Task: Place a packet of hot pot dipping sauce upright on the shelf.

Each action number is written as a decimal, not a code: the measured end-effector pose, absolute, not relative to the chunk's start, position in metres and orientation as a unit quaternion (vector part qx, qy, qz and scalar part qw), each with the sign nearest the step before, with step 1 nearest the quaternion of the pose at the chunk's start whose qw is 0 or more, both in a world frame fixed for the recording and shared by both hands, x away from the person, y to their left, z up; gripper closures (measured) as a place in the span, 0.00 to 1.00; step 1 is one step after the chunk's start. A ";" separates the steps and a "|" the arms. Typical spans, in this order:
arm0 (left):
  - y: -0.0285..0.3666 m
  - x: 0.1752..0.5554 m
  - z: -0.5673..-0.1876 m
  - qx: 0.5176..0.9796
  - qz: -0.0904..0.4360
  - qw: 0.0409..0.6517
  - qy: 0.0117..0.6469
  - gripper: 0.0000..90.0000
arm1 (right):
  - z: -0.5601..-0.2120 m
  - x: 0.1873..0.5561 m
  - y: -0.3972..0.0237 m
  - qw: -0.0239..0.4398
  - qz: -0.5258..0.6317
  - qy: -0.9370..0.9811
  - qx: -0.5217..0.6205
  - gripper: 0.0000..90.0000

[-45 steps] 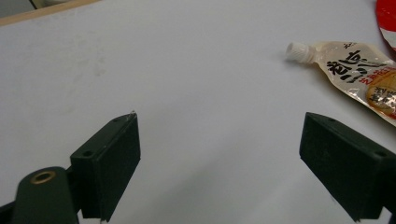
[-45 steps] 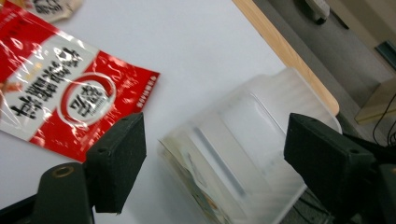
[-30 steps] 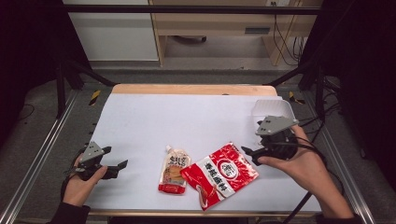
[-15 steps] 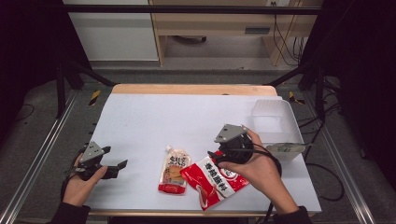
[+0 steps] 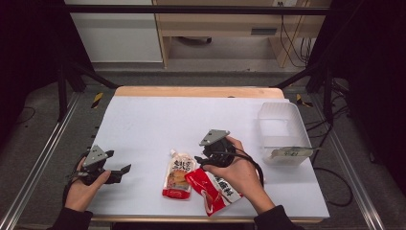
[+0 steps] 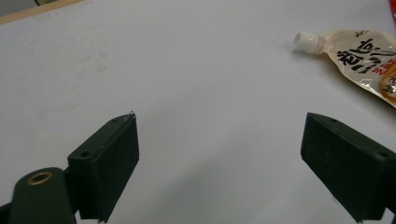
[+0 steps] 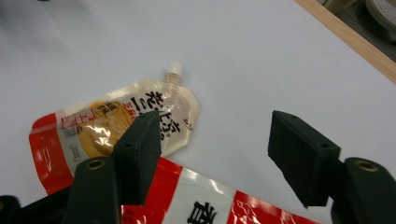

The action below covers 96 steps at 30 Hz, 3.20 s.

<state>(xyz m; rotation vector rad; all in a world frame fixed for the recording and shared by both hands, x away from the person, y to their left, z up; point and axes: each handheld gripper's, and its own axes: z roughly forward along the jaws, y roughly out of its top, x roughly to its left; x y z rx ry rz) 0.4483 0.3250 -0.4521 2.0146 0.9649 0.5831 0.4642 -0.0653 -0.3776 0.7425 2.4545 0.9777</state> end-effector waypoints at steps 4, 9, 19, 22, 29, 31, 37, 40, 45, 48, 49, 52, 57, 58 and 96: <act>0.325 0.448 -0.452 0.799 0.231 0.403 0.382 0.13 | -0.383 0.466 -0.053 0.194 0.344 0.882 0.257 0.44; 0.325 0.448 -0.452 0.799 0.230 0.404 0.382 0.13 | -0.392 0.471 -0.040 0.179 0.342 0.885 0.259 0.52; 0.325 0.449 -0.452 0.799 0.228 0.405 0.380 0.13 | -0.415 0.483 -0.028 0.159 0.335 0.887 0.277 0.60; 0.325 0.449 -0.452 0.800 0.228 0.405 0.380 0.13 | -0.419 0.486 -0.027 0.156 0.336 0.886 0.280 0.62; 0.321 0.450 -0.453 0.804 0.226 0.402 0.375 0.13 | -0.434 0.494 -0.020 0.143 0.336 0.884 0.292 0.63; 0.320 0.450 -0.453 0.805 0.225 0.401 0.375 0.13 | -0.438 0.497 -0.019 0.141 0.332 0.885 0.295 0.62; 0.320 0.450 -0.453 0.805 0.225 0.401 0.375 0.13 | -0.452 0.504 -0.017 0.129 0.334 0.880 0.311 0.60; 0.320 0.450 -0.453 0.807 0.223 0.401 0.373 0.13 | -0.459 0.507 -0.018 0.120 0.328 0.879 0.324 0.55; 0.319 0.450 -0.454 0.808 0.222 0.400 0.372 0.13 | -0.463 0.508 -0.017 0.104 0.331 0.882 0.320 0.48; 0.319 0.450 -0.454 0.808 0.222 0.399 0.371 0.13 | -0.464 0.508 -0.017 0.098 0.332 0.881 0.323 0.47; 0.319 0.450 -0.454 0.809 0.222 0.399 0.371 0.13 | -0.465 0.509 -0.016 0.091 0.332 0.881 0.325 0.47; 0.318 0.450 -0.454 0.809 0.222 0.398 0.370 0.13 | -0.466 0.510 -0.016 0.088 0.330 0.882 0.326 0.47; 0.318 0.450 -0.454 0.810 0.221 0.398 0.370 0.13 | -0.468 0.510 -0.017 0.081 0.325 0.885 0.324 0.56; 0.318 0.450 -0.454 0.810 0.221 0.398 0.370 0.13 | -0.468 0.510 -0.016 0.083 0.324 0.885 0.323 0.57; 0.319 0.449 -0.452 0.809 0.223 0.400 0.368 0.13 | -0.412 0.491 0.001 0.148 0.411 0.866 0.242 0.99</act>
